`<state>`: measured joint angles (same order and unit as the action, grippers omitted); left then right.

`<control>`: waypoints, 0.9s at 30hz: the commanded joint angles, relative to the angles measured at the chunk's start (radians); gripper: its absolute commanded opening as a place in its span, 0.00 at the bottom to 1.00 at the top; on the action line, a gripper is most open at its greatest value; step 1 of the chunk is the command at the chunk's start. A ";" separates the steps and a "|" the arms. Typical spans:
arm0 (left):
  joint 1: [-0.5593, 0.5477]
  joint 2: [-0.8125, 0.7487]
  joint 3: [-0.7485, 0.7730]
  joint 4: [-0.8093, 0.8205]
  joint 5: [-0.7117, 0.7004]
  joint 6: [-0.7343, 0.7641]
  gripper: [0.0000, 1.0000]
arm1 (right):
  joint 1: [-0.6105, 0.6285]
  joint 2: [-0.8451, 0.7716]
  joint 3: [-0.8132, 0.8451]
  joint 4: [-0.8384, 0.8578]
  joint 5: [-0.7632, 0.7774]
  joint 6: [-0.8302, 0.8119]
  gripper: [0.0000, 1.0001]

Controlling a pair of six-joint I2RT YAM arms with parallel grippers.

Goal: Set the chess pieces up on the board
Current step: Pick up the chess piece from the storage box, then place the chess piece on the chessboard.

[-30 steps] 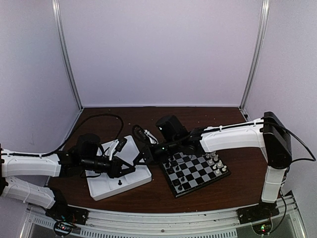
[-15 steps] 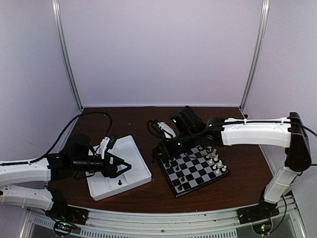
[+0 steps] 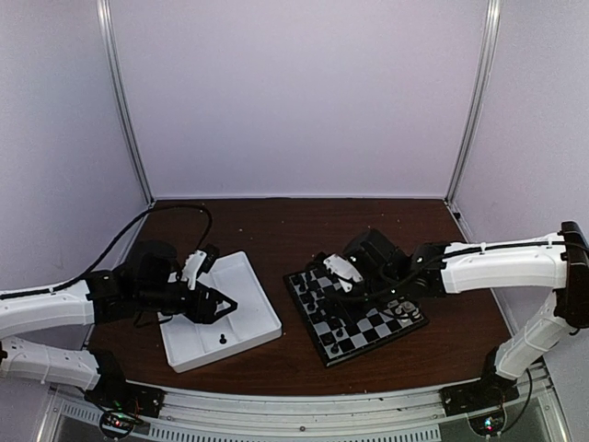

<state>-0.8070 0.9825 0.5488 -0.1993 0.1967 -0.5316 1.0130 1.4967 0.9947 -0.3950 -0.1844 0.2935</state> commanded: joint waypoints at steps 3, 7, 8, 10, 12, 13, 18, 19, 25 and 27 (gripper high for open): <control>-0.004 0.029 0.044 -0.017 -0.012 0.009 0.54 | 0.015 0.019 -0.018 0.077 0.064 -0.027 0.00; -0.004 0.027 0.052 -0.022 -0.011 0.006 0.55 | 0.019 0.032 -0.031 0.104 0.068 -0.036 0.00; -0.004 0.027 0.054 -0.023 -0.012 0.005 0.55 | 0.019 0.038 -0.030 0.108 0.069 -0.038 0.00; -0.004 0.028 0.057 -0.026 -0.011 0.005 0.55 | 0.022 0.051 -0.028 0.113 0.075 -0.042 0.00; -0.004 0.030 0.061 -0.030 -0.010 0.007 0.55 | 0.025 0.062 -0.028 0.118 0.079 -0.046 0.00; -0.004 0.030 0.063 -0.032 -0.010 0.008 0.55 | 0.026 0.066 -0.029 0.120 0.083 -0.046 0.00; -0.004 0.032 0.066 -0.038 -0.010 0.010 0.55 | 0.033 0.091 -0.028 0.125 0.095 -0.050 0.00; -0.004 0.032 0.065 -0.039 -0.010 0.010 0.55 | 0.034 0.096 -0.028 0.128 0.097 -0.051 0.00; -0.004 0.031 0.059 -0.037 -0.010 0.007 0.55 | 0.044 0.128 -0.026 0.136 0.115 -0.057 0.01; -0.004 0.031 0.057 -0.038 -0.008 0.007 0.55 | 0.047 0.137 -0.025 0.137 0.122 -0.057 0.01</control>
<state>-0.8070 1.0100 0.5850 -0.2562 0.1940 -0.5320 1.0492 1.6131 0.9768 -0.2783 -0.1028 0.2497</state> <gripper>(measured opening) 0.546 0.070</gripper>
